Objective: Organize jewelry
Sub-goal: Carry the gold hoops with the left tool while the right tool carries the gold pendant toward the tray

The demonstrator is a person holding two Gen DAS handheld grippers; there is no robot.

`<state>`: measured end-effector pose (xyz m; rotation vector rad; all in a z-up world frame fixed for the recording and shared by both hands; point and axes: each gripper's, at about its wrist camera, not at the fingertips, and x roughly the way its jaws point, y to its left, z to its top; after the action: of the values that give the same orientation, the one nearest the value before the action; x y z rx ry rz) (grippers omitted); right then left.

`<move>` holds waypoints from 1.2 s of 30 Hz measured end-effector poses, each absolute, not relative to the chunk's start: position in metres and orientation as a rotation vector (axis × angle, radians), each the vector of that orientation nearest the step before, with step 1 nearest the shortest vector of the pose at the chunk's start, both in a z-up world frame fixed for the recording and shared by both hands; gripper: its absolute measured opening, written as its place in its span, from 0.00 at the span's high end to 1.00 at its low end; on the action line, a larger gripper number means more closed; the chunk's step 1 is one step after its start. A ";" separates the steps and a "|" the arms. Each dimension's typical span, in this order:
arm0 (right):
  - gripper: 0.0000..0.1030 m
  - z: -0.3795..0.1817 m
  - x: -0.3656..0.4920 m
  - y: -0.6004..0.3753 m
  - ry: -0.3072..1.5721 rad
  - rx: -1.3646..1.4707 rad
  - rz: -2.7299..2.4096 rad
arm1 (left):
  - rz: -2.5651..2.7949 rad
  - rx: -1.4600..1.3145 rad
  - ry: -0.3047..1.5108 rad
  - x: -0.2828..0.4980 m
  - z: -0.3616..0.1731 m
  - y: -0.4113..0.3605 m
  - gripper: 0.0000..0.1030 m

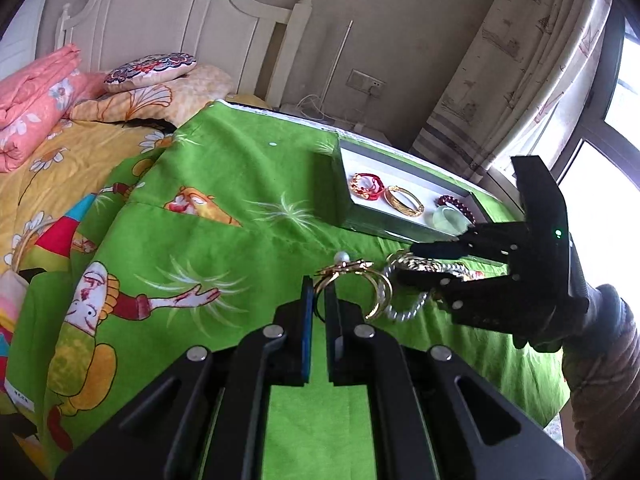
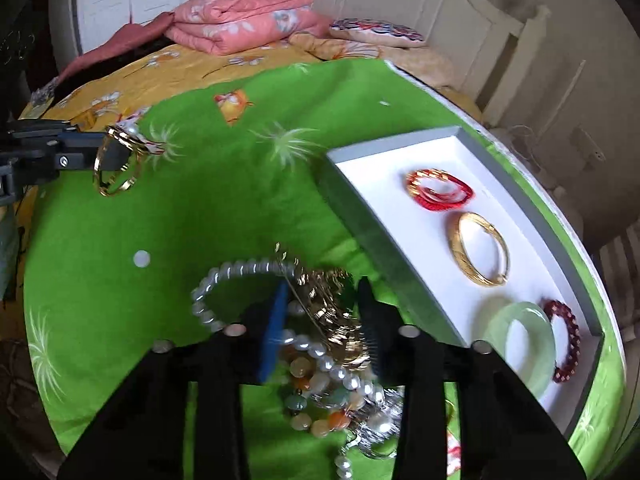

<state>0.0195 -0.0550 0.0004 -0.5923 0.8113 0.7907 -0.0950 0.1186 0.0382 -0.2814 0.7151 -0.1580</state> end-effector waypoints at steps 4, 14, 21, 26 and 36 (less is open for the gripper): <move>0.83 0.011 0.016 -0.079 0.782 -0.461 0.815 | -0.153 -0.288 0.720 -0.094 0.036 0.122 0.95; 0.87 0.036 -0.028 -0.135 0.689 -0.211 0.817 | -0.196 -0.255 0.729 -0.093 0.037 0.099 0.95; 0.87 0.017 -0.020 -0.142 0.756 -0.142 0.801 | -0.226 -0.221 0.740 -0.093 0.035 0.079 0.95; 0.92 0.019 -0.019 -0.168 0.757 0.083 0.858 | -0.227 -0.212 0.742 -0.094 0.036 0.076 0.95; 0.92 0.021 -0.028 -0.200 0.729 0.232 0.833 | -0.260 -0.181 0.753 -0.092 0.035 0.055 0.95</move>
<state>-0.0276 -0.2001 0.0210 0.2323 0.7288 0.8330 -0.0923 0.0547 0.0355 -0.1814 0.7532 -0.2597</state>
